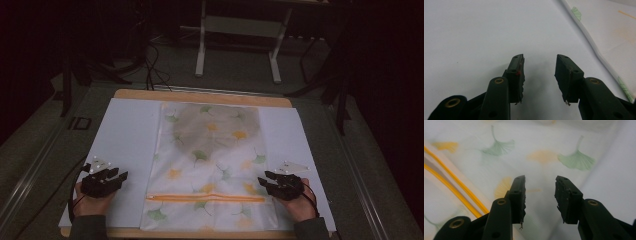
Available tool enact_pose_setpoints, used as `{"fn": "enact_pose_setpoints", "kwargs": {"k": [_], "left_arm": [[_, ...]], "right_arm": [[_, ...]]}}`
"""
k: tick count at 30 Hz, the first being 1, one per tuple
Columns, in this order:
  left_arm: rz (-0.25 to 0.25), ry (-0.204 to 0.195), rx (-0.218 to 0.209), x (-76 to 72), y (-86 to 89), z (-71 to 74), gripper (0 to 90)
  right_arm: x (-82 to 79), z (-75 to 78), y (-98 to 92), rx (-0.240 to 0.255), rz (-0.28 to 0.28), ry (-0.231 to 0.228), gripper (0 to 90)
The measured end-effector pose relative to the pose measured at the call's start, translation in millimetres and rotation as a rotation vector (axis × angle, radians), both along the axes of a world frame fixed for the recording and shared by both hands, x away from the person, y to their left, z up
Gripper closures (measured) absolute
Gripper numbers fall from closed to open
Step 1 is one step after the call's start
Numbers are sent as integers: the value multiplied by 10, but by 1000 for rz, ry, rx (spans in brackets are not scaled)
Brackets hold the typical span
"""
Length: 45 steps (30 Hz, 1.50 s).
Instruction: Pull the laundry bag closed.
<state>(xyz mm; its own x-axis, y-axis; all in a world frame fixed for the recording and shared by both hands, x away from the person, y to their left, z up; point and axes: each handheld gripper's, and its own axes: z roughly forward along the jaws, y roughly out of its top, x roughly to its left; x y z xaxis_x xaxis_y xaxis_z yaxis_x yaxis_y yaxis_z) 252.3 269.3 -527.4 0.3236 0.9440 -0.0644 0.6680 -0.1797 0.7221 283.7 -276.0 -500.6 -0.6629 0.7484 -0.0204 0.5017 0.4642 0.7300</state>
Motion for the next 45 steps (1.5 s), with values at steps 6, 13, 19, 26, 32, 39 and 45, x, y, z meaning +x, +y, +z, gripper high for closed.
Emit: {"fn": "enact_pose_setpoints", "kwargs": {"k": [6,13,19,26,32,39,45], "left_arm": [[1,6,1,-4,14,1,581],[1,4,7,-9,2,2,574],[-8,11,14,-7,-6,-3,575],[-17,9,26,-9,-19,-2,577],[-18,9,21,-10,-15,2,577],[-18,12,10,-10,-9,2,577],[-25,7,16,-14,-14,4,594]], "right_arm": [[48,71,270,-23,56,-22,597],[88,112,463,-33,83,-43,606],[113,120,621,-33,102,-46,610],[128,120,805,-28,150,-28,596],[144,116,947,-19,183,-8,587],[157,94,1112,-37,217,0,573],[168,59,1247,-51,253,17,571]]}}
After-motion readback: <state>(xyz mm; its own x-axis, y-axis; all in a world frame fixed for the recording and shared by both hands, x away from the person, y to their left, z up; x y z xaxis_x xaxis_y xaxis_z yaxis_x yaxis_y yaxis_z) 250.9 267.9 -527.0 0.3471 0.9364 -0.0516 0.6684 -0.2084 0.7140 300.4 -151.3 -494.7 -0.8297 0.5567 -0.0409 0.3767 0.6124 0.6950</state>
